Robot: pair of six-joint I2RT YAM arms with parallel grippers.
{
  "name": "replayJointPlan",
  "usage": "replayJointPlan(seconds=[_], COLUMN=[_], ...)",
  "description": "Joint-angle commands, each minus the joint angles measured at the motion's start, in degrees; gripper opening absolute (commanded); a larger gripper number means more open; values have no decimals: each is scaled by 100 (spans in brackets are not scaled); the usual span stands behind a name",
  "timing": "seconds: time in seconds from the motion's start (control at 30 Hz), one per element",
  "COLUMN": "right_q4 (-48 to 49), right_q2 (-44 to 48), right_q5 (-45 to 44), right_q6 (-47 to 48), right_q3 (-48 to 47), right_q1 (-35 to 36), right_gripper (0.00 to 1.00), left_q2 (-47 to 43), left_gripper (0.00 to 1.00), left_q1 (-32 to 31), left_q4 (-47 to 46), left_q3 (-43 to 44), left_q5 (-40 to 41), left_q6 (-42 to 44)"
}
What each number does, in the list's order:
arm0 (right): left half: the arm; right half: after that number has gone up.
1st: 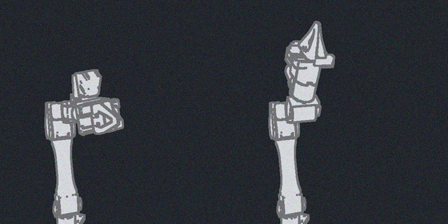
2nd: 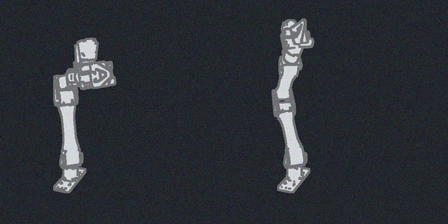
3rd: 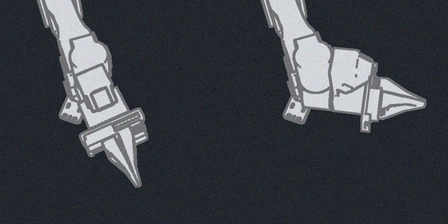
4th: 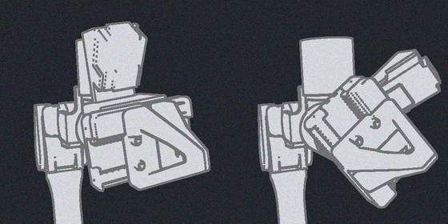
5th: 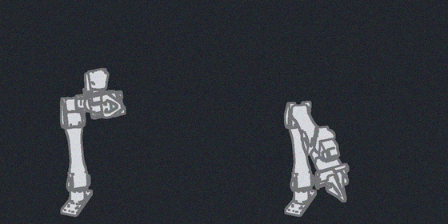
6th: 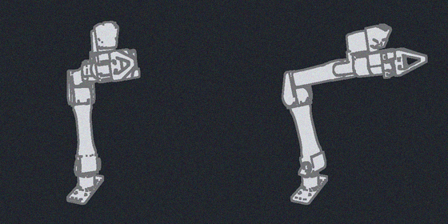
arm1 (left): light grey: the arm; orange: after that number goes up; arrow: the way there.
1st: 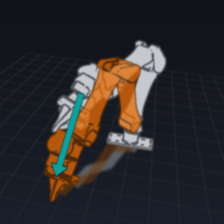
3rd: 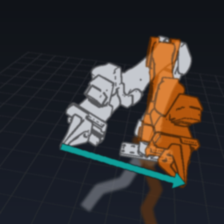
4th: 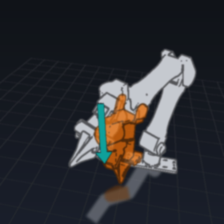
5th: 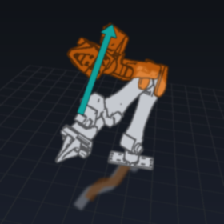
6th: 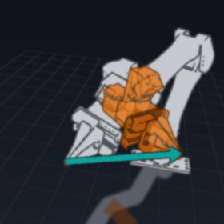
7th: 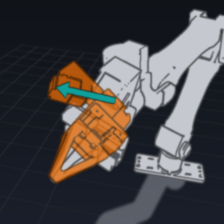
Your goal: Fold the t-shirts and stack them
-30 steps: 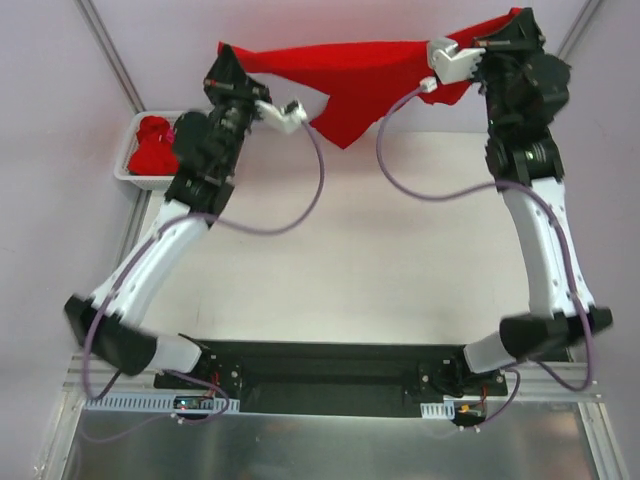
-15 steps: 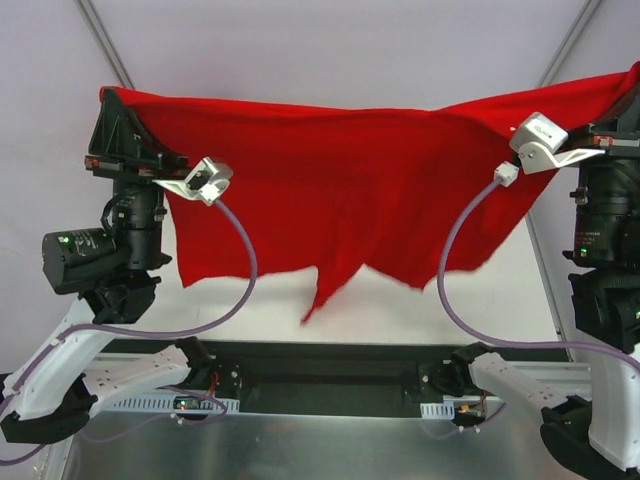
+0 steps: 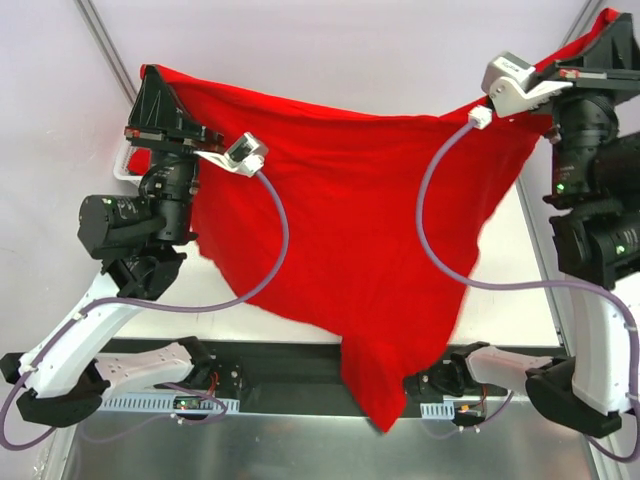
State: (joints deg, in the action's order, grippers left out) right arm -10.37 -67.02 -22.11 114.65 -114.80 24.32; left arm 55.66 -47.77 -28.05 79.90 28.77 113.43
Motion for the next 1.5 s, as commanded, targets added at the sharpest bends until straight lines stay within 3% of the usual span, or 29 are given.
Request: replayJointPlan(seconds=[0.0, 0.17, 0.3, 0.43, 0.57, 0.87, 1.07, 1.23, 1.33, 1.47], right_q4=[263, 975, 1467, 1749, 1775, 1336, 1186, 1415, 1213, 1459], right_q2=[-267, -197, -460, -1031, -1839, -3404, -3687, -3221, -2677, -1457], right_q5=[-180, 22, 66, 93, 58, 31, 224, 391, 217, -4], right_q6=[2097, 1667, 1184, 1033, 1077, 1244, 1375, 1237, 990, 700], right_q3=[115, 1599, 2636, 2587, 1858, -592, -1623, -1695, -1005, 1123], right_q1=[-32, -339, -664, -928, -1148, -1561, -1684, -1711, -1702, -1580], right_gripper=[1, 1, 1, 1, 1, 1, 1, 1, 1, 1], left_q2=[50, 120, 506, 1305, 2595, 4487, 4700, 4138, 3568, 2156], left_gripper=[0, 0, 0, 0, 0, 0, 0, 0, 0, 0], left_q1=[398, 1697, 2262, 2746, 3255, 3863, 3863, 3784, 3591, 3161], left_q4=[-95, -112, -709, -1114, -1430, -1133, -895, -614, -148, -797], left_q3=[-113, -1501, -2810, -2875, -2129, 885, 2668, 3023, 2551, -202], left_q5=[-143, -802, -1207, -1418, -1611, -1577, -1489, -1489, -1287, -1155], left_q6=[-222, -1269, -1621, -1841, -1780, -1595, -1903, -2254, -2510, -2255])
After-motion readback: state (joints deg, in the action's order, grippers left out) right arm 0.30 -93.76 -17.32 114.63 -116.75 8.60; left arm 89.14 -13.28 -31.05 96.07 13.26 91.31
